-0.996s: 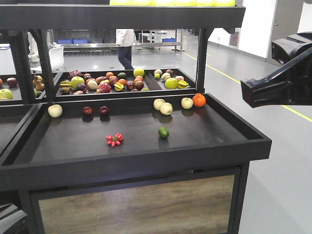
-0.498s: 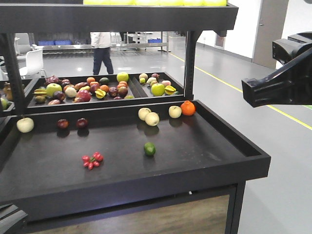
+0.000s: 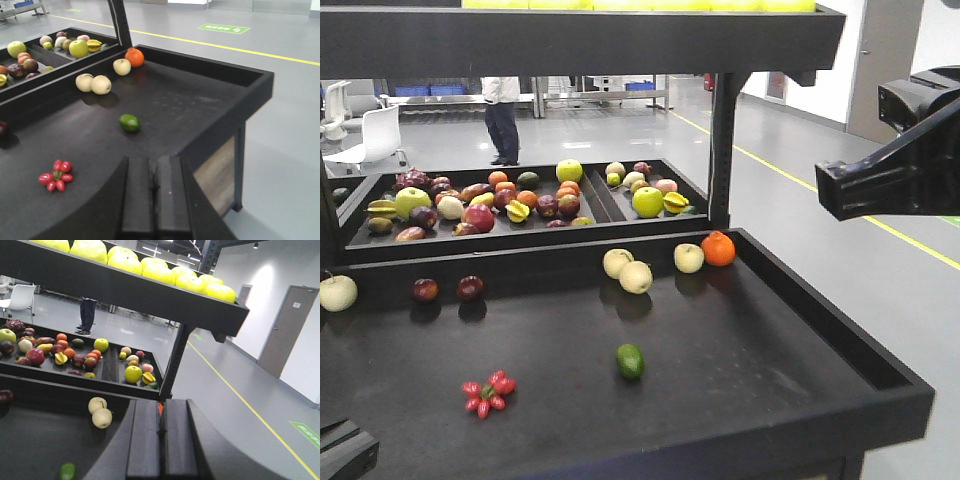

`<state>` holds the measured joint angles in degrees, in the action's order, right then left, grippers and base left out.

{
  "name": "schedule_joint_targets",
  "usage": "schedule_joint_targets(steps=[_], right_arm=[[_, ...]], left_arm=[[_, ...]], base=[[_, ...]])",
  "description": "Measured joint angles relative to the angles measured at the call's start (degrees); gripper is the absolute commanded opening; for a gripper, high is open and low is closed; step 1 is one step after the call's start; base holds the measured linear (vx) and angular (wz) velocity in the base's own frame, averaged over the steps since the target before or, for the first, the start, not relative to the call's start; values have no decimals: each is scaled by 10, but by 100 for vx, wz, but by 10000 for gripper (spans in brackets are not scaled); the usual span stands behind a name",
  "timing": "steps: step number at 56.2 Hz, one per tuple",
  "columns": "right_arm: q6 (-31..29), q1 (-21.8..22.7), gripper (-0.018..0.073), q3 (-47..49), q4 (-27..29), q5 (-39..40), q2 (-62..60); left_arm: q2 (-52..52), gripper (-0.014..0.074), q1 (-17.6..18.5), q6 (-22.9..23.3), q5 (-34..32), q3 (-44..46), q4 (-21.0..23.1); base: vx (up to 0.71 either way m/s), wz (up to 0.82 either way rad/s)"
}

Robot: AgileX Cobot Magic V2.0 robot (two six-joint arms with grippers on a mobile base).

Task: Pick snacks and fruit into basket
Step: 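Drive the base to the black fruit display stand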

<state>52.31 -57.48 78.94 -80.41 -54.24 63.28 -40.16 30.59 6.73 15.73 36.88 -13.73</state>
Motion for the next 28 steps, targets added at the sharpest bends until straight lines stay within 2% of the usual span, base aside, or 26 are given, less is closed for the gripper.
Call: schedule_joint_targets(steps=[28], right_arm=[[0, 0, -7, 0, 0, 0, 0]], left_arm=[[0, -6, 0, 0, 0, 0, 0]], base=[[35, 12]])
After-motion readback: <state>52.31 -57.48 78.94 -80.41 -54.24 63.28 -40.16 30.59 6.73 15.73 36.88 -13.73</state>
